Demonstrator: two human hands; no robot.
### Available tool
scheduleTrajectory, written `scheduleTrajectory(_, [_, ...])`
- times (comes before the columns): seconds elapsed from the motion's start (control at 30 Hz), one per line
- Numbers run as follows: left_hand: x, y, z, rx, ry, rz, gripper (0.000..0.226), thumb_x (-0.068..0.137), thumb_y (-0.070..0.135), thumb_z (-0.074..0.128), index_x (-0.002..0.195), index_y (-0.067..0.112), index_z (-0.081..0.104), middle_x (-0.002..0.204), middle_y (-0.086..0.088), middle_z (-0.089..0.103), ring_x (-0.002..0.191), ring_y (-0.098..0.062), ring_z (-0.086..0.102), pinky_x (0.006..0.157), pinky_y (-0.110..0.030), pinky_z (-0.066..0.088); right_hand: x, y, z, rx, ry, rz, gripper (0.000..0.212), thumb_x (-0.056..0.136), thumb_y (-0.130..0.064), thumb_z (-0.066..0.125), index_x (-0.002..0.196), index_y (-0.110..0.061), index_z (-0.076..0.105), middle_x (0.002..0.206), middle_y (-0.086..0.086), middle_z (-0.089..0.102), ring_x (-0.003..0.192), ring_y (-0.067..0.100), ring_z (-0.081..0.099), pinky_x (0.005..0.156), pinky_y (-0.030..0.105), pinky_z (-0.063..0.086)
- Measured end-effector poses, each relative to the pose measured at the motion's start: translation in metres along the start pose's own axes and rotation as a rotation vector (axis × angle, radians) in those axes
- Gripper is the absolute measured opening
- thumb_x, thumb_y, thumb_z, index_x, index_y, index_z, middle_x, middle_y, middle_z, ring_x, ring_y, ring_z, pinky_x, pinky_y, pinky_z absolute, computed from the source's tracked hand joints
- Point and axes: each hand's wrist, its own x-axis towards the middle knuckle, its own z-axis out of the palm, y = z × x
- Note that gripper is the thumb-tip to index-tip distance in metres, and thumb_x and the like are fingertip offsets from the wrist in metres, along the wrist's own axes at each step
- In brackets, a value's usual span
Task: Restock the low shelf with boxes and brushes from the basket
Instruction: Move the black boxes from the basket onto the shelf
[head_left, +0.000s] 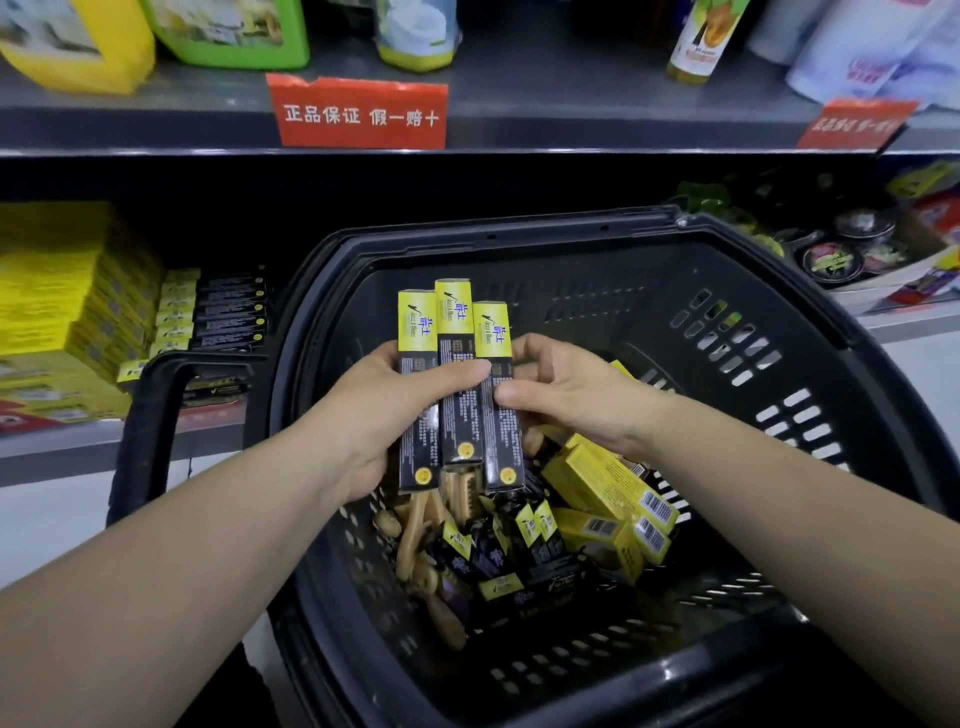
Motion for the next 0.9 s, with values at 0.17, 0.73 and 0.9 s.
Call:
scheduleTrajectory(0.17, [0.000,-0.001,-0.003,0.069,0.058,0.037,0.058,0.050,0.018,0.086,0.103,0.018,0.062,0.078,-0.001,0.075,0.069,-0.018,0.073,0.050,-0.026,0.055,0.001,0.009,0.000,0.038,-0.042,-0.044,0.050,0.069,-0.037,0.072,0.101,-0.009,0.046,0.091,0.010,0.067,0.078,0.014,0.068,0.066,0.020,0.052])
scheduleTrajectory(0.73, [-0.001,-0.007,-0.008,0.222,0.088,0.068,0.088,0.049,0.028,0.091,0.126,0.019,0.051,0.113,-0.005,0.067,0.103,-0.027,0.064,0.096,-0.045,0.048,0.000,0.113,0.044,-1.509,-0.731,0.326,0.038,0.090,-0.007,0.053,0.128,-0.004,0.049,0.121,0.017,0.056,0.105,0.035,0.056,0.069,0.032,0.040])
scheduleTrajectory(0.9, [-0.007,0.003,-0.012,0.190,0.093,0.097,0.075,0.047,0.034,0.090,0.114,0.024,0.058,0.102,0.003,0.071,0.098,-0.017,0.065,0.089,-0.034,0.051,0.002,0.057,0.019,-1.103,-0.256,0.180,0.042,0.089,-0.030,0.060,0.124,-0.008,0.053,0.118,0.014,0.061,0.107,0.029,0.057,0.088,0.033,0.048])
